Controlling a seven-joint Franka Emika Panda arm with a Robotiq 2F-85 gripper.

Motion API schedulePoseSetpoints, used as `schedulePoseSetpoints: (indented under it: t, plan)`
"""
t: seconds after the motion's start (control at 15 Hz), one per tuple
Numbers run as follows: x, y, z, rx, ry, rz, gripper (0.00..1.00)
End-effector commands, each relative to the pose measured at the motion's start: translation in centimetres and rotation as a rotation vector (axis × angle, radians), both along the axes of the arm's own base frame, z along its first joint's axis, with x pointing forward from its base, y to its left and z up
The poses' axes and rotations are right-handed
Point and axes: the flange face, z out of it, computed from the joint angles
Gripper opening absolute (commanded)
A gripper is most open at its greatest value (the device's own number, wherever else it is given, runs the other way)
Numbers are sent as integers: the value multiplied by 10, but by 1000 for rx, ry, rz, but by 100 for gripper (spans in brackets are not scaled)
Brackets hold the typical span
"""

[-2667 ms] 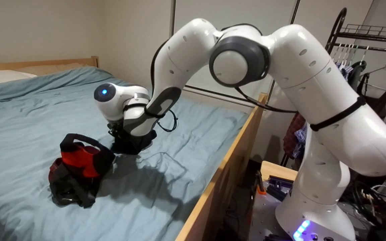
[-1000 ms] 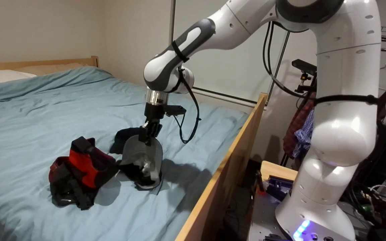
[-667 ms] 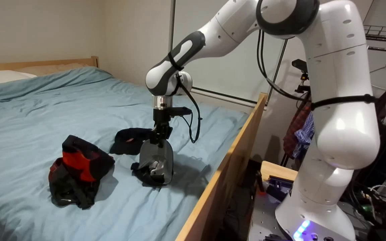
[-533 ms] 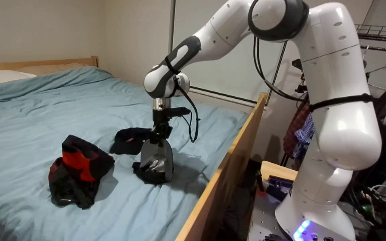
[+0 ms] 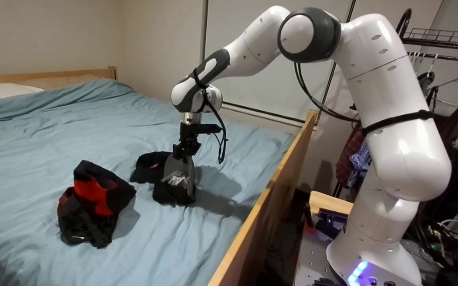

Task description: Turn the cap upside down

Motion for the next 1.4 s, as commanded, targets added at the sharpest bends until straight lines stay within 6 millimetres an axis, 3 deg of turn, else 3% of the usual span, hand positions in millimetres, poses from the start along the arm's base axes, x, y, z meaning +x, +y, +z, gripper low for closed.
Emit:
schedulePoseSetpoints:
  t: [0.0, 0.13, 0.33, 0.4, 0.6, 1.0, 1.13, 1.33]
  plan:
    - [3, -43, 20, 2, -73, -122, 5]
    - [3, -65, 28, -45, -84, -129, 5]
    - [7, -81, 30, -97, -71, -108, 5]
    - [10, -83, 28, -91, -71, -94, 30]
    - [18, -75, 24, -45, -80, -33, 47]
    - [35, -47, 47, -57, -147, 18, 84]
    - [40, -49, 60, -139, -160, -31, 97]
    - [46, -69, 91, -298, -197, -136, 100]
